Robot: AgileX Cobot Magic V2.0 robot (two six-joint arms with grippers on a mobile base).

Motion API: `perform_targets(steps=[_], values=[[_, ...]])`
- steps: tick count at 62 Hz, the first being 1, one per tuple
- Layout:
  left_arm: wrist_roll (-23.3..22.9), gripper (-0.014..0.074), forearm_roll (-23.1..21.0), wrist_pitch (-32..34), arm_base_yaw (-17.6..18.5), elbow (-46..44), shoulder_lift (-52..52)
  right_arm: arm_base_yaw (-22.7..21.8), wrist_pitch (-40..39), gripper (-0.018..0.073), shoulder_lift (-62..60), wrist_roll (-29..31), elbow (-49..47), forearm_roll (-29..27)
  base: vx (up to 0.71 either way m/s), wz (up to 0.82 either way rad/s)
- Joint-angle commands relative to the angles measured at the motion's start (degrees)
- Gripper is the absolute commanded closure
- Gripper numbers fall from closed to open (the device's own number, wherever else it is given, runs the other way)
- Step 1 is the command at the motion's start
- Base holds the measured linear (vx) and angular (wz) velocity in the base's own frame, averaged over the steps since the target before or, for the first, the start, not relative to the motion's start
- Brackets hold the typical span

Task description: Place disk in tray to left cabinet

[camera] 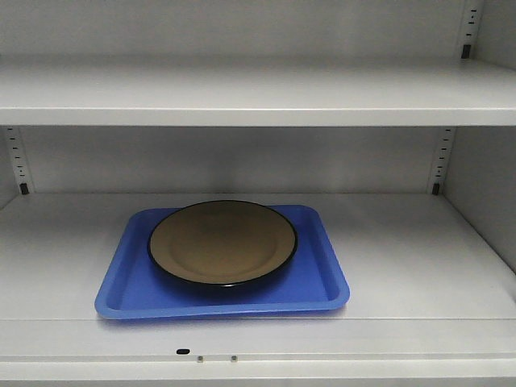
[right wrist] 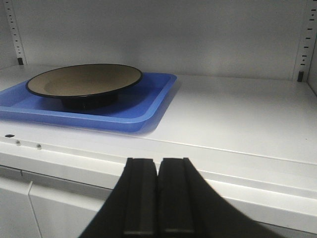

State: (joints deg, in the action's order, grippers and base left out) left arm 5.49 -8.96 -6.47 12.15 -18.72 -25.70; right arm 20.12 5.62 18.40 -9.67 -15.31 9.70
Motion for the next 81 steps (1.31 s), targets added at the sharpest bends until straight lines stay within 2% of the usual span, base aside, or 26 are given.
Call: perform_targets(steps=[1,5,8,12,20,27,33,41,51,81], values=[[-0.1,0.06,-0.7,5.4,0.2,-1.1,-0.1,-0.2,-4.8,0.0561,0.4,0.3,-1.7,0.8,0.0,0.0],[-0.1,0.06,-0.4,5.7,0.2,0.4,1.1,-0.2,-4.8,0.0561,0.4,0.3,-1.7,0.8,0.0,0.0],[0.3,0.06,1.4,6.5,-0.6,2.2,3.0,-0.2,-4.8,0.0561,0.4,0.3,-1.7,0.8,0.0,0.0],[1.5,0.06,3.4,9.2,-3.1,5.6,6.2,-0.2,-4.8,0.0561,0.4,0.3,-1.7,0.8,0.0,0.0],[0.8,0.06,3.4,14.1,-9.7,14.2,15.1,-0.2,-4.8,0.0561,0.4,0.3,-1.7,0.7,0.0,0.0],[0.8,0.06,4.4,14.4,-11.8,21.3,22.1,-0.2,-4.8,0.0561,0.4,0.3,-1.7,0.7,0.0,0.0],[0.8,0.06,6.7,8.1,-11.8,21.3,26.5,-0.2,-4.8,0.0561,0.4,0.3,-1.7,0.7,0.0,0.0],[0.8,0.06,6.8,7.6,-11.6,21.4,27.2,-0.2,-4.8,0.0561,0.4,0.3,-1.7,0.7,0.0,0.0],[0.8,0.06,6.8,6.8,-9.7,21.4,27.3,-0.2,-4.8,0.0561,0.4,0.3,-1.7,0.7,0.0,0.0],[0.8,0.06,6.8,6.8,-9.7,21.4,27.3,-0.2,-4.8,0.0561,0.4,0.3,-1.7,0.7,0.0,0.0]])
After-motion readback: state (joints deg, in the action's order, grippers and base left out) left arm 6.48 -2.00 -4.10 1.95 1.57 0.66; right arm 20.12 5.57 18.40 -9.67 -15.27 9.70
